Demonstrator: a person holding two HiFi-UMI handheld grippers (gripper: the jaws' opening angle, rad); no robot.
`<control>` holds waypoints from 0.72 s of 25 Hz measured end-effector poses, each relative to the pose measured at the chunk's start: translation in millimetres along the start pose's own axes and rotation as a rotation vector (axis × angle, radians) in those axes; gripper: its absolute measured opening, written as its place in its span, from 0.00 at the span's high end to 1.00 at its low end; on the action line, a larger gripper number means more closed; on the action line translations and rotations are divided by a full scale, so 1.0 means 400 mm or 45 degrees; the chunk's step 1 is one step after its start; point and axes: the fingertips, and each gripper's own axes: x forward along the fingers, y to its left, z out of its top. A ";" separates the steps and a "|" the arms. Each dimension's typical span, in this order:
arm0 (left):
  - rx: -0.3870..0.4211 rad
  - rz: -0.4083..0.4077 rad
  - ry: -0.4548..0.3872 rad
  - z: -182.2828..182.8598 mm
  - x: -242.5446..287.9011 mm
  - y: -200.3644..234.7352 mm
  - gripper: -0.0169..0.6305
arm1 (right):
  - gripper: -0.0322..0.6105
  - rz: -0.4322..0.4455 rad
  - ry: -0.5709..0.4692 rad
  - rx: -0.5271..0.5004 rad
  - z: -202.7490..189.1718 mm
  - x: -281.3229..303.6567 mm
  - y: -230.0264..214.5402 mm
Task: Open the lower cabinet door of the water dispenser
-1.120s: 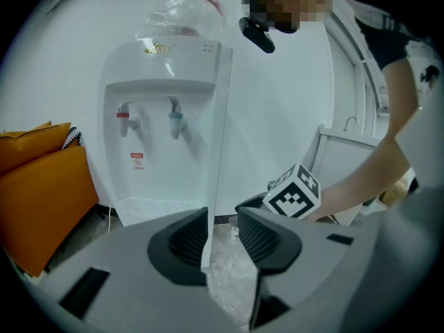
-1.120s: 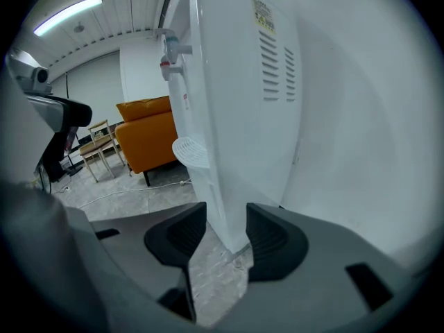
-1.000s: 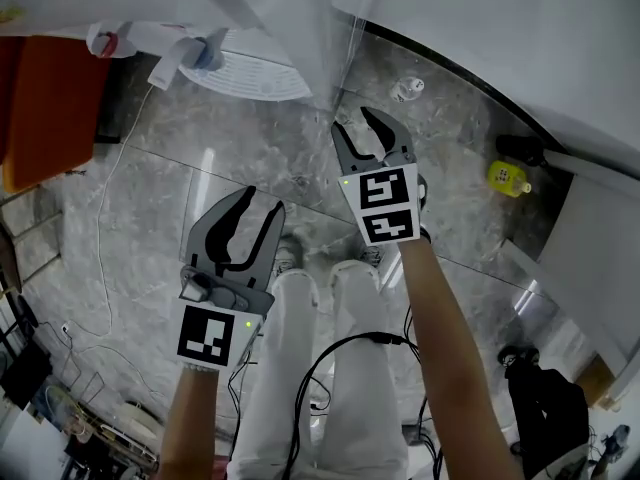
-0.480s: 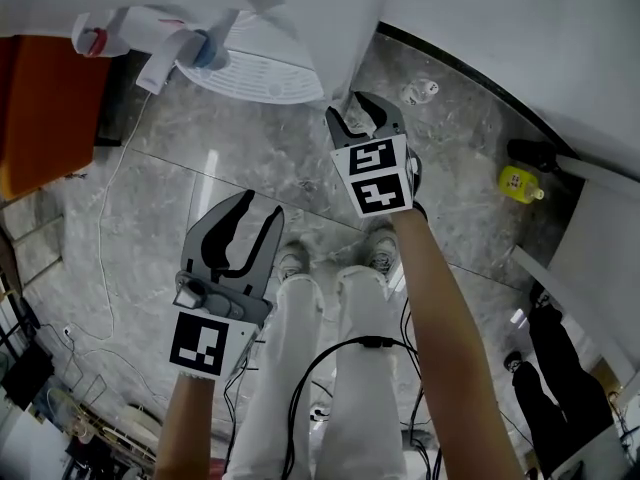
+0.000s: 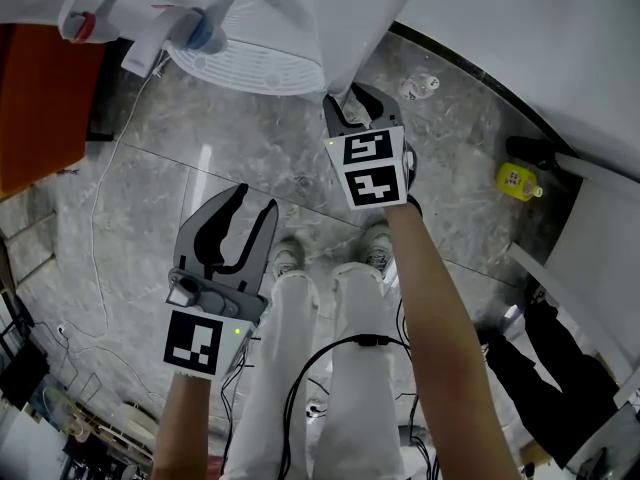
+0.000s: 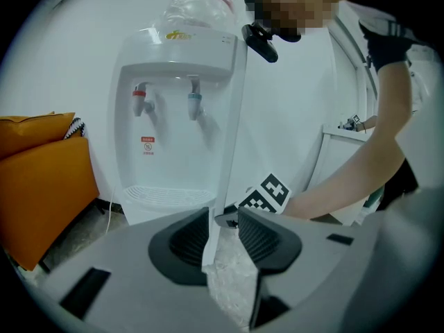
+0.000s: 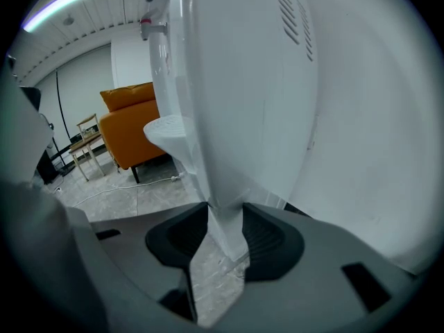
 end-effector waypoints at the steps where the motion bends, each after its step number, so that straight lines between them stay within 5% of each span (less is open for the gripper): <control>1: -0.002 0.002 -0.004 0.000 -0.001 0.000 0.77 | 0.70 0.004 0.002 0.004 0.000 -0.001 0.000; 18: -0.019 0.032 -0.036 0.000 -0.019 0.031 0.77 | 0.74 -0.034 0.057 0.042 -0.004 -0.006 0.004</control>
